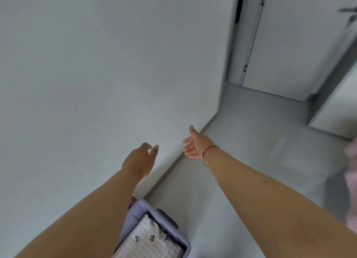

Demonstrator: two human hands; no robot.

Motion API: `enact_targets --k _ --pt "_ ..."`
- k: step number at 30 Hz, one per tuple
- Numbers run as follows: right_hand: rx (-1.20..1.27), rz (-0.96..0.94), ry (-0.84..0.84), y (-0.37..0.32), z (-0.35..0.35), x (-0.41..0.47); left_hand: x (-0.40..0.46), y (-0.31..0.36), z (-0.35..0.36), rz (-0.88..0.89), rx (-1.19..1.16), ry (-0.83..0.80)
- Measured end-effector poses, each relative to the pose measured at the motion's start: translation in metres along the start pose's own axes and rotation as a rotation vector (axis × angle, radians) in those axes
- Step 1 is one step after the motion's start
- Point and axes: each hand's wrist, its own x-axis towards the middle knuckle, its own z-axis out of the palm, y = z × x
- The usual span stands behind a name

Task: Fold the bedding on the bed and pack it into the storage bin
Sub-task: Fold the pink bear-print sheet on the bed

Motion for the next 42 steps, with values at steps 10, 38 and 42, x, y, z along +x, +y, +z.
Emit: enact_targets --k 10,38,42 --pt "0.219 -0.093 0.418 0.022 -0.177 -0.097 -0.006 0.179 0.068 0.339 -0.072 -0.245" --pt "0.639 0.097 1.074 0.169 -0.688 -0.238 -0.088 0.702 0.338 0.743 -0.051 -0.657" --pt "0.665 0.107 1.1 0.169 -0.726 -0.215 -0.063 0.743 0.363 0.772 -0.028 -0.664"
